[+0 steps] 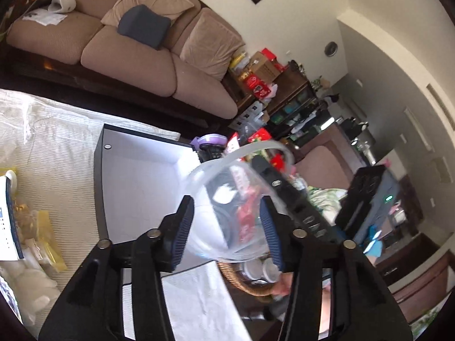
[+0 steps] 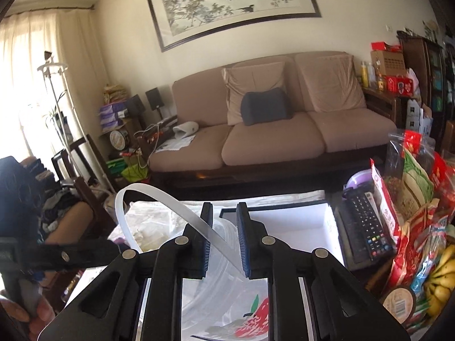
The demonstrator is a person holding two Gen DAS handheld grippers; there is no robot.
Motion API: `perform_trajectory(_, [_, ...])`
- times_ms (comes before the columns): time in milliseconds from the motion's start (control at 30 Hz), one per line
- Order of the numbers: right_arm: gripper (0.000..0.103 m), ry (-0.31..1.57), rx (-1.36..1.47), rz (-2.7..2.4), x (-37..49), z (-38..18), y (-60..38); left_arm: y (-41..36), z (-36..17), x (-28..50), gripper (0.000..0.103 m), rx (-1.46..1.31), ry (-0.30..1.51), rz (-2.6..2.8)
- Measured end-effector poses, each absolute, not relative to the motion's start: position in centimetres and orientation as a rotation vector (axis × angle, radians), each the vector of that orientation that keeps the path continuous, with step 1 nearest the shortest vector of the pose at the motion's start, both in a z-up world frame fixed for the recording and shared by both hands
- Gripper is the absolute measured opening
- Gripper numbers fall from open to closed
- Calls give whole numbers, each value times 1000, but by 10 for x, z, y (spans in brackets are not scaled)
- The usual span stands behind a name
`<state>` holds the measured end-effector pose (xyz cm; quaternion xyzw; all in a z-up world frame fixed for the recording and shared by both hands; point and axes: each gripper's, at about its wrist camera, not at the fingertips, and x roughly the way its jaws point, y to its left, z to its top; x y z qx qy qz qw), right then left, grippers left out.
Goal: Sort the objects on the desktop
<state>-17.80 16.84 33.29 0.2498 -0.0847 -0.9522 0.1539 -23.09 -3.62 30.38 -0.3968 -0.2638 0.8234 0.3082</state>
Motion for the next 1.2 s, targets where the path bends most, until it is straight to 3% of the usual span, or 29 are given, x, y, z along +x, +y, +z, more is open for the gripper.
perform_trajectory(233, [16,-217,748,-2693,-188,315,183,-3,274,-264,45,-1106,-595,2274])
perform_trajectory(267, [16,-222,759,-2693,-193,310,185,0,270,-270,24,-1127,-578,2290])
perform_trajectory(300, [17,-226,770,-2691,-198,303,186,4,264,-273,12,-1149,-559,2297])
perform_trajectory(333, [17,-230,786,-2686,-205,297,186,7,260,-280,9,-1165,-536,2309])
perform_trajectory(700, [17,-237,966,-2636,-286,216,185,42,207,-358,9,-1308,-233,2409])
perform_trajectory(967, [17,-50,1065,-2657,-335,190,194,72,170,-411,9,-1360,-192,2399])
perform_trajectory(1200, [17,-9,1137,-2670,-364,172,215,93,145,-439,9,-1413,-206,2376])
